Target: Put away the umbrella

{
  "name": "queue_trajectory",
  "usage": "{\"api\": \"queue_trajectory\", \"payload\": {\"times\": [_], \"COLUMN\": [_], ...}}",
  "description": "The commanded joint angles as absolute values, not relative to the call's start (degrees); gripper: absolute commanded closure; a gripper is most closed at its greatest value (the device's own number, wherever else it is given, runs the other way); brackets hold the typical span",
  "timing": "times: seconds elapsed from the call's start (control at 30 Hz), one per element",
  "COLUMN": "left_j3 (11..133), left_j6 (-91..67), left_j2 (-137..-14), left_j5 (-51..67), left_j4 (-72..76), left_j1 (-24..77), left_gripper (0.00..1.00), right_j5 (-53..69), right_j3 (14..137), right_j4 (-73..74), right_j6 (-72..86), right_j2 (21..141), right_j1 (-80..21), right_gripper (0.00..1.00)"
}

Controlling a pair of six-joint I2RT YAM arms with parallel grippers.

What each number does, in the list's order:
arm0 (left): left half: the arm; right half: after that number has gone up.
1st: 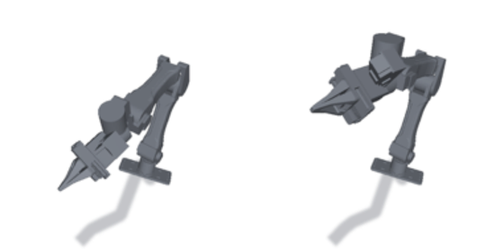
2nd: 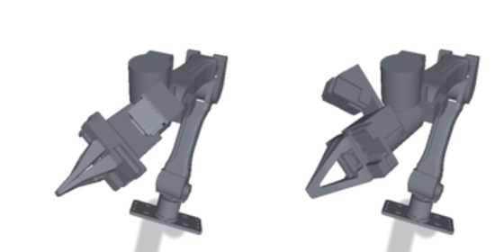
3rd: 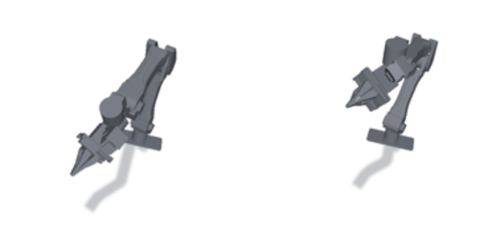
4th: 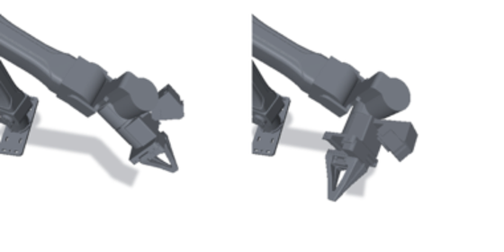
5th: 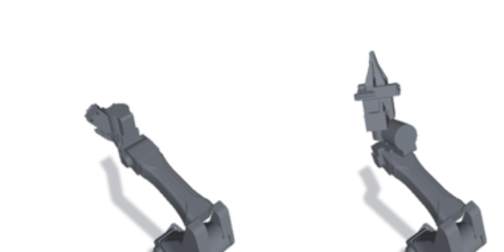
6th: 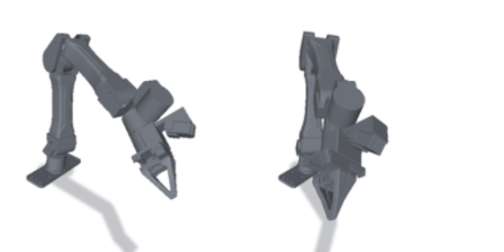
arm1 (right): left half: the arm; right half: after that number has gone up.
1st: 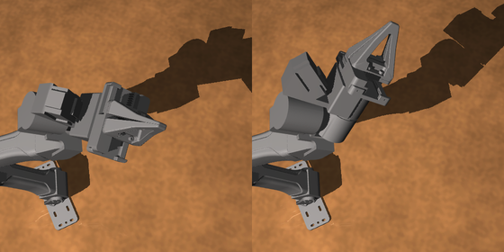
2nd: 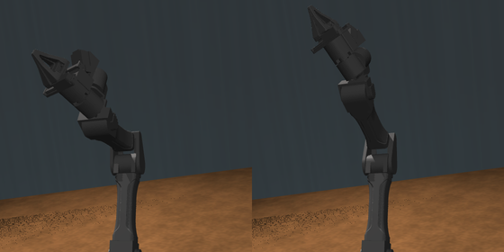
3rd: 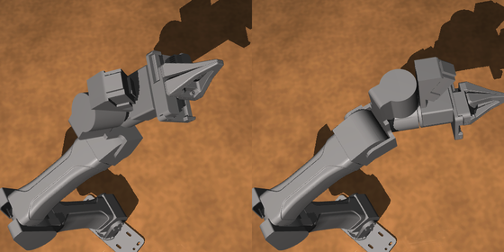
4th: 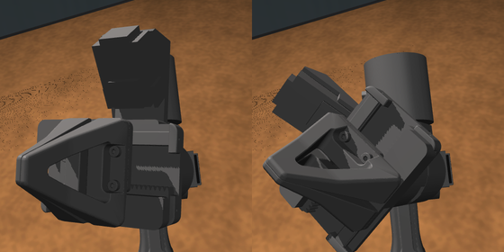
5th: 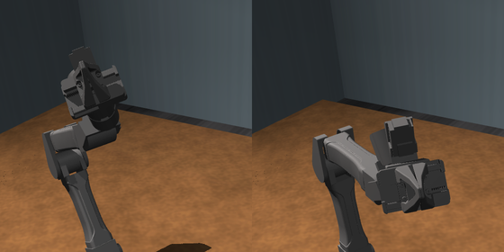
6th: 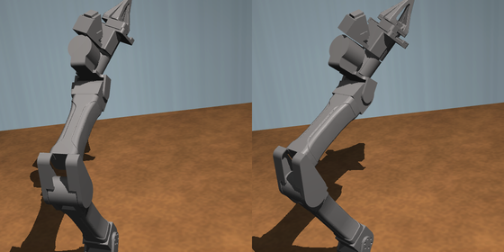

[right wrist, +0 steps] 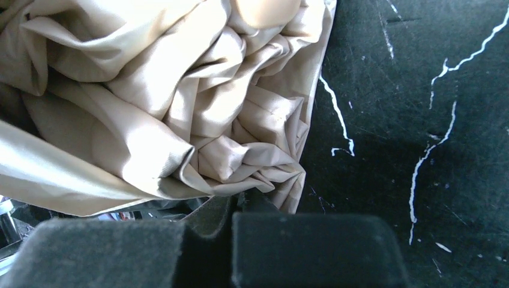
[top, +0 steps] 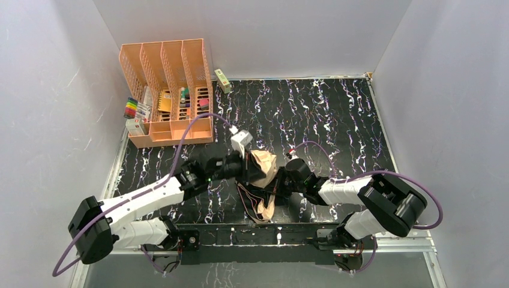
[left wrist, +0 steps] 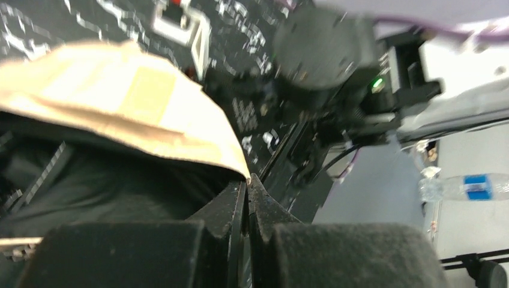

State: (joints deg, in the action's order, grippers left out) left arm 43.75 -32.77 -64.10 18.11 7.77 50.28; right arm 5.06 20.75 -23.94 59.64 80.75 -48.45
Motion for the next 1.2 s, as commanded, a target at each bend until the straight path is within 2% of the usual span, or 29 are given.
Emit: {"api": "queue_trajectory", "payload": {"times": [0.0, 0.27, 0.6, 0.73, 0.9, 1.03, 1.17], "left_j3": [35.78, 24.14, 17.55, 16.75, 17.14, 17.83, 18.02], "left_j6": [-36.00, -40.79, -44.05, -44.25, -44.12, -43.87, -44.10], "left_j2": [-60.66, -65.82, -76.60, -78.99, -81.19, -82.70, -83.31], "left_j5": [8.62, 1.10, -1.47, -1.71, -1.42, -1.20, -1.14], "left_j4": [15.58, 27.79, 37.78, 39.25, 40.00, 40.14, 40.26], "left_j1": [56.27, 65.92, 68.54, 68.88, 69.08, 69.32, 69.59], "left_gripper": [1.00, 1.00, 1.00, 0.87, 0.68, 0.66, 0.70], "right_j5": [3.38, 1.00, -4.91, -6.02, -3.94, -0.56, 5.01], "right_j3": [21.36, 21.40, 23.18, 24.82, 27.40, 29.68, 32.28], "right_j4": [-19.73, -13.73, 0.69, 4.89, 4.67, 1.96, -1.81], "right_j6": [58.55, 56.89, 54.06, 51.36, 46.40, 43.00, 41.34], "right_j2": [80.44, 75.16, 60.97, 55.11, 50.16, 49.35, 52.77], "right_j1": [-48.51, -48.52, -48.52, -48.52, -48.52, -48.51, -48.51], "right_gripper": [1.00, 1.00, 1.00, 0.99, 0.93, 0.92, 0.93]}}
